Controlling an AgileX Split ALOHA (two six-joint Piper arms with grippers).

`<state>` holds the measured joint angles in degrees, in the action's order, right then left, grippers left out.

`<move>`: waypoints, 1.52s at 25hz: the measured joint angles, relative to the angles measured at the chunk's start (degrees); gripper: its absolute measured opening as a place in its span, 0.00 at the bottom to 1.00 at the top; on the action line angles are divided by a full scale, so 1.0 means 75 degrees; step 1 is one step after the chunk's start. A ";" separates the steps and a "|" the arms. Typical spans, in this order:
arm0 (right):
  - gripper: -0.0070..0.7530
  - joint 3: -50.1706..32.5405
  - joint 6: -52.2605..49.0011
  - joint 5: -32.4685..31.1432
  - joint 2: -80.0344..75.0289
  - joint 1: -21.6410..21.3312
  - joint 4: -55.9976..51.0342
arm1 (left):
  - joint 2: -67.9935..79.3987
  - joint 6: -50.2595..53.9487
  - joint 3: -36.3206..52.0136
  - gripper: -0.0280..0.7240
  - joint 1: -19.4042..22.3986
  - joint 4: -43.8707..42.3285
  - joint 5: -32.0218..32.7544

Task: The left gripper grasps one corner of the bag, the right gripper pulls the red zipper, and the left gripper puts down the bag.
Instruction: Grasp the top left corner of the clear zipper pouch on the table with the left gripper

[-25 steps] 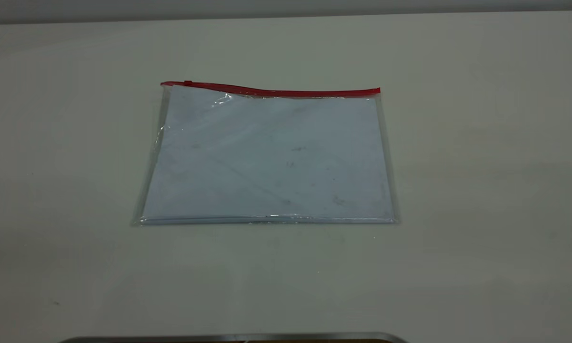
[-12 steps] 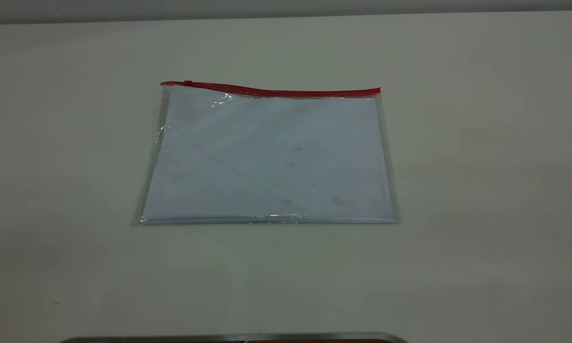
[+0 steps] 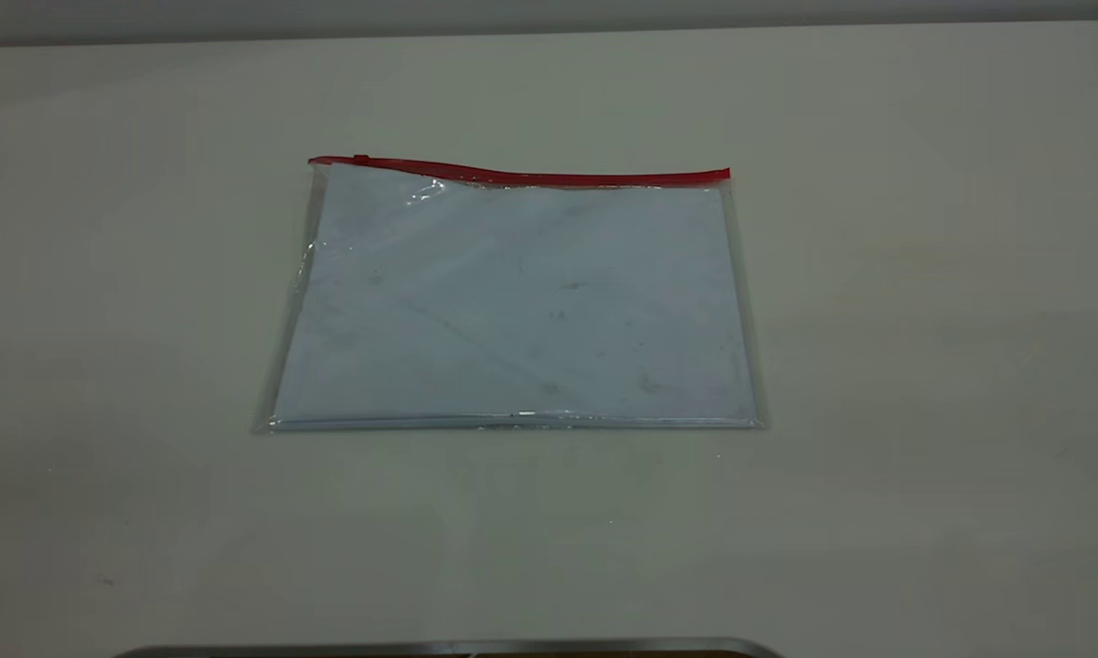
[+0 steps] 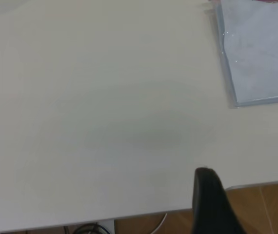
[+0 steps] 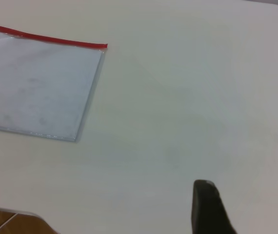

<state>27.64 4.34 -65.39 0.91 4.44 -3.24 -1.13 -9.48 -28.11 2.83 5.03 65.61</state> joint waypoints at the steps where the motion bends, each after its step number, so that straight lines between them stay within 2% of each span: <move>1: 0.58 0.0000 0.0000 0.0000 0.0000 0.0000 0.0000 | 0.0000 0.0000 0.0000 0.66 0.0000 0.0000 0.0000; 6: 0.58 0.0000 0.0000 0.0038 0.0000 0.0000 0.0000 | 0.0000 0.0000 0.0000 0.66 0.0000 0.0120 0.0000; 13: 0.58 0.0000 0.0000 0.0112 0.0000 0.0000 -0.0009 | 0.0000 0.0000 0.0000 0.66 0.0000 0.0867 0.0000; 18: 0.58 0.0000 0.0000 0.0257 -0.0307 0.0000 -0.0804 | 0.0136 0.0182 -0.0155 0.66 0.0000 0.1106 -0.0283; 20: 0.58 0.0000 0.0000 0.0642 -0.0891 0.0000 -0.1095 | 0.0517 0.0268 -0.0334 0.66 0.0000 0.1153 -0.0294; 23: 0.59 0.0000 0.0215 0.1753 -0.1957 0.0000 -0.1331 | 0.1726 0.0260 -0.0577 0.66 0.0000 0.1276 -0.0636; 28: 0.66 0.0000 0.1613 0.3692 -0.4006 0.0000 -0.1769 | 0.4266 -0.0485 -0.0915 0.68 0.0000 0.1892 -0.2205; 32: 0.72 0.0008 0.3116 0.5236 -0.5720 0.0000 -0.3218 | 0.6298 -0.1711 -0.1263 0.73 -0.0005 0.2933 -0.3216; 35: 0.74 0.0222 0.4655 0.5797 -0.7056 0.0000 -0.4611 | 0.7702 -0.2585 -0.1538 0.74 -0.0008 0.3556 -0.3973; 38: 0.74 0.0715 0.6118 0.5922 -0.8428 0.0000 -0.5937 | 0.9205 -0.3424 -0.1921 0.74 -0.0014 0.4187 -0.4480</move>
<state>33.00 50.22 -20.98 -62.30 4.44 -47.77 67.90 -35.16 -42.52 2.72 36.43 32.01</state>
